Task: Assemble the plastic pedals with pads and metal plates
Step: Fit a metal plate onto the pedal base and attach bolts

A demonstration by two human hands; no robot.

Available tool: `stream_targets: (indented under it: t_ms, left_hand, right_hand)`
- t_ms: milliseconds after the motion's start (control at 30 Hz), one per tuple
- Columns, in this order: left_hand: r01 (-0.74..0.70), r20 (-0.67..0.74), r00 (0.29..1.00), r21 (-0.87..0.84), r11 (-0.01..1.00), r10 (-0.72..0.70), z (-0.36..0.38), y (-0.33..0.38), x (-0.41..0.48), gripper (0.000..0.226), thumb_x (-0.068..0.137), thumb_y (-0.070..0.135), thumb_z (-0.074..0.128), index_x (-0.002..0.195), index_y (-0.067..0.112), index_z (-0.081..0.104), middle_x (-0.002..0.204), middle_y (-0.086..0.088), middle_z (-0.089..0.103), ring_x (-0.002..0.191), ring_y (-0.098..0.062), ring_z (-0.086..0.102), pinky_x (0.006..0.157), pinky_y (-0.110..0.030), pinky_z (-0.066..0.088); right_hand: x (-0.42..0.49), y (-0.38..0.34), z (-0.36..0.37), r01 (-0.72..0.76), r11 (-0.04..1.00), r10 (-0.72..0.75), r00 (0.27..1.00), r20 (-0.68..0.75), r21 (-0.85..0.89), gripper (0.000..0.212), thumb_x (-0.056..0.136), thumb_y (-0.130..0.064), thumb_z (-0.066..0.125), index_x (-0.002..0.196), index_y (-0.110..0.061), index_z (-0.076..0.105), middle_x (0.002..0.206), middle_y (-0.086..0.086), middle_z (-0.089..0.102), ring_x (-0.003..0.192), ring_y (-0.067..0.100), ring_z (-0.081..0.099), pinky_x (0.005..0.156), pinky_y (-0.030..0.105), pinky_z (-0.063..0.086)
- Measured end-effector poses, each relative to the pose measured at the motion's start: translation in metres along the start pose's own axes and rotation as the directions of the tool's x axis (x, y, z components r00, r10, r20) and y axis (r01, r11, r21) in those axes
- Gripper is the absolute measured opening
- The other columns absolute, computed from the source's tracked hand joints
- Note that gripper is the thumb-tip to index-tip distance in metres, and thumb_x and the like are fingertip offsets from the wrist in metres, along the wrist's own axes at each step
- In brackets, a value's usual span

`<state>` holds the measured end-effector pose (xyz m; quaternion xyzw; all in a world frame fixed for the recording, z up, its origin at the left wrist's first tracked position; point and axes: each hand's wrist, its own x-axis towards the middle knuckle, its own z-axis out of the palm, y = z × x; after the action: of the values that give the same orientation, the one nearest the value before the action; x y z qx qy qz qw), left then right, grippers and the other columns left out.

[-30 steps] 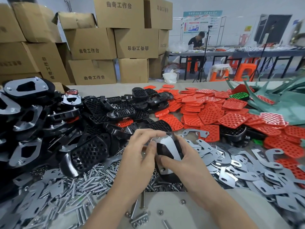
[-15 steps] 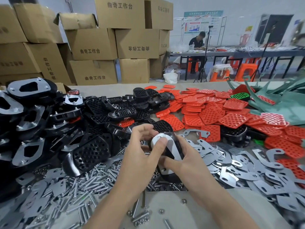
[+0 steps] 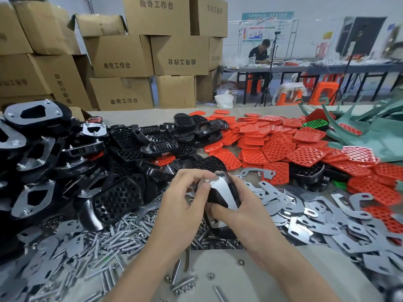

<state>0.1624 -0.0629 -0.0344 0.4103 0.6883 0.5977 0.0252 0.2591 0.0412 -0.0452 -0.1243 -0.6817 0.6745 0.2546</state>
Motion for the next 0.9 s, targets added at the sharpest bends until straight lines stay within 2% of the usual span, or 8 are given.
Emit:
stream_targets:
  t_ms: [67, 133, 233, 400, 567, 700, 833, 900]
  left_hand:
    - [-0.028, 0.064, 0.998, -0.022, 0.999, 0.03, -0.0022, 0.0013, -0.003, 0.042, 0.093, 0.003, 0.054, 0.109, 0.039, 0.068, 0.117, 0.017, 0.062, 0.118, -0.006, 0.057, 0.095, -0.028, 0.045]
    - [0.024, 0.048, 0.999, -0.083, 0.996, -0.02, -0.002, 0.0013, -0.0032, 0.047, 0.084, 0.007, 0.052, 0.117, 0.041, 0.06, 0.117, 0.017, 0.063, 0.118, -0.006, 0.057, 0.098, -0.03, 0.046]
    - [0.07, 0.036, 0.997, -0.078, 0.995, -0.067, -0.0002, -0.0013, -0.0026, 0.039, 0.081, 0.01, 0.051, 0.108, 0.038, 0.059, 0.109, 0.015, 0.064, 0.106, -0.007, 0.06, 0.091, -0.035, 0.05]
    - [-0.039, 0.121, 0.992, 0.035, 0.999, 0.035, -0.0001, 0.0043, -0.0065, 0.043, 0.081, 0.011, 0.047, 0.106, 0.04, 0.066, 0.119, 0.021, 0.054, 0.118, -0.006, 0.053, 0.088, -0.016, 0.044]
    - [0.066, 0.048, 0.997, -0.082, 0.994, -0.062, -0.0013, 0.0022, -0.0041, 0.025, 0.096, 0.015, 0.054, 0.105, 0.038, 0.061, 0.107, 0.018, 0.062, 0.1, -0.01, 0.06, 0.081, -0.02, 0.047]
    - [0.009, 0.141, 0.99, -0.026, 1.0, -0.005, -0.0016, 0.007, -0.0059, 0.026, 0.09, 0.02, 0.053, 0.104, 0.035, 0.069, 0.116, 0.02, 0.056, 0.115, -0.009, 0.055, 0.095, -0.03, 0.045]
    - [0.096, 0.063, 0.994, -0.154, 0.983, -0.087, -0.0016, 0.006, -0.005, 0.017, 0.093, 0.031, 0.053, 0.105, 0.038, 0.062, 0.106, 0.016, 0.066, 0.096, -0.006, 0.063, 0.079, -0.016, 0.047]
    - [0.058, 0.064, 0.996, -0.05, 0.997, -0.055, -0.0005, 0.0035, -0.0039, 0.013, 0.099, 0.028, 0.055, 0.104, 0.038, 0.062, 0.106, 0.015, 0.063, 0.099, -0.01, 0.061, 0.082, -0.024, 0.048]
  right_hand:
    - [0.0003, 0.0004, -0.0004, -0.008, 1.0, 0.008, 1.0, -0.001, 0.027, 0.04, 0.085, -0.005, 0.074, 0.108, -0.036, 0.068, 0.096, -0.001, 0.075, 0.083, 0.016, 0.071, 0.068, 0.022, 0.056]
    - [0.0005, 0.0009, -0.0004, -0.01, 0.999, 0.01, 1.0, 0.0, 0.033, 0.041, 0.082, -0.01, 0.075, 0.111, -0.039, 0.068, 0.101, -0.003, 0.076, 0.087, 0.015, 0.073, 0.069, 0.021, 0.056]
    - [0.0009, 0.0029, -0.0009, 0.002, 1.0, -0.002, 1.0, 0.013, -0.003, 0.044, 0.082, -0.006, 0.073, 0.111, -0.039, 0.068, 0.1, -0.003, 0.076, 0.085, 0.012, 0.071, 0.068, 0.019, 0.056]
    - [0.0021, 0.0051, -0.0015, 0.0, 0.999, 0.0, 1.0, 0.015, 0.036, 0.04, 0.081, -0.01, 0.073, 0.11, -0.036, 0.068, 0.1, 0.001, 0.076, 0.088, 0.017, 0.074, 0.073, 0.031, 0.062]
    - [0.0026, 0.0063, -0.001, -0.005, 1.0, 0.005, 1.0, 0.02, 0.003, 0.044, 0.083, -0.004, 0.073, 0.11, -0.038, 0.069, 0.098, 0.003, 0.074, 0.081, 0.014, 0.069, 0.069, 0.026, 0.059]
    - [0.0037, 0.0069, -0.0019, -0.001, 1.0, 0.0, 1.0, 0.015, 0.02, 0.04, 0.086, -0.003, 0.074, 0.11, -0.035, 0.068, 0.1, 0.006, 0.075, 0.084, 0.016, 0.07, 0.072, 0.029, 0.06]
    - [0.0035, 0.0078, -0.0017, -0.01, 1.0, 0.01, 1.0, -0.004, -0.014, 0.043, 0.076, -0.017, 0.075, 0.112, -0.04, 0.067, 0.102, 0.002, 0.075, 0.091, 0.02, 0.072, 0.073, 0.027, 0.059]
    - [0.0031, 0.0082, -0.0016, -0.001, 0.999, 0.001, 1.0, 0.012, -0.034, 0.042, 0.077, -0.016, 0.074, 0.111, -0.04, 0.067, 0.097, -0.002, 0.074, 0.084, 0.016, 0.07, 0.07, 0.026, 0.057]
